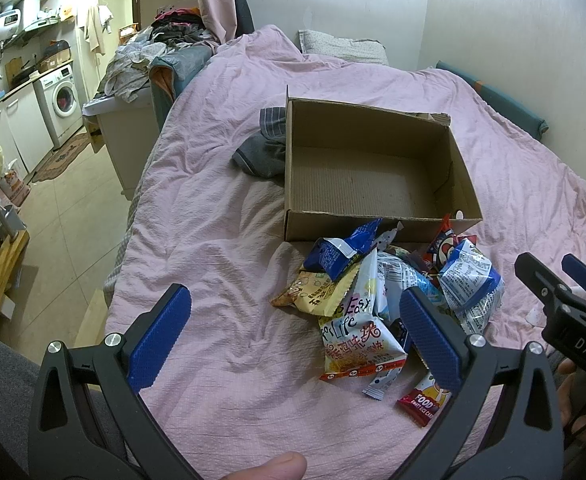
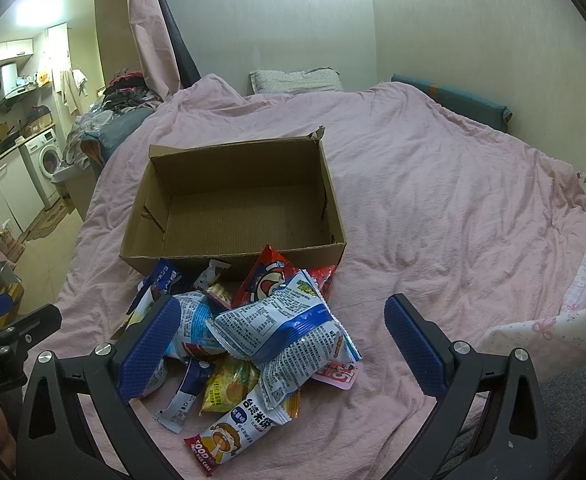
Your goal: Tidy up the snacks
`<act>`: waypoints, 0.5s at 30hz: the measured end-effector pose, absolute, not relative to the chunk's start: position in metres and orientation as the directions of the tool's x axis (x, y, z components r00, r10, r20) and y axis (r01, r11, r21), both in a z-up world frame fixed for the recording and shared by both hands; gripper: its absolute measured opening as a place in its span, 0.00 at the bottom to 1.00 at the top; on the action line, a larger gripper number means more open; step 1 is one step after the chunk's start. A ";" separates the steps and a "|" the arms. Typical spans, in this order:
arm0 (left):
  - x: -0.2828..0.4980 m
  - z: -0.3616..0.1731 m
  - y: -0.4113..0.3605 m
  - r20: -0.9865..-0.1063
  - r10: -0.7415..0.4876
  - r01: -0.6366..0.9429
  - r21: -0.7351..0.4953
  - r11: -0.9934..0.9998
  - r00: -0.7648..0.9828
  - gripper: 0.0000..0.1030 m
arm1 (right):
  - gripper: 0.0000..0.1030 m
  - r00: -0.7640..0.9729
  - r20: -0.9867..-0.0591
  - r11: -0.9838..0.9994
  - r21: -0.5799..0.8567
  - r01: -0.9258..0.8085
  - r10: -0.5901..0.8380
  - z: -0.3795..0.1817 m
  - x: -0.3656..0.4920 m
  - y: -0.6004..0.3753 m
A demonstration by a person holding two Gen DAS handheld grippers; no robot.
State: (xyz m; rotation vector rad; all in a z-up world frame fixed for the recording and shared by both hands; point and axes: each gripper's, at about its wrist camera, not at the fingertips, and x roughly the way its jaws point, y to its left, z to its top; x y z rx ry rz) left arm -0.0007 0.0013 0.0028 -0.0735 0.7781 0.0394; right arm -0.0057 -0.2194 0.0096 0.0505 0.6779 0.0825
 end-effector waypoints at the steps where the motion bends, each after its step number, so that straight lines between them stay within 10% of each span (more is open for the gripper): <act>1: -0.001 0.003 0.001 -0.702 0.008 -0.063 -0.052 0.997 0.712 1.00 | 1.00 0.775 -0.625 0.996 0.073 -0.059 0.092 0.010 -0.006 -0.219; 15: 0.000 0.003 0.002 -0.702 0.009 -0.063 -0.051 0.997 0.712 1.00 | 1.00 0.773 -0.628 0.995 0.075 -0.061 0.094 0.009 -0.005 -0.219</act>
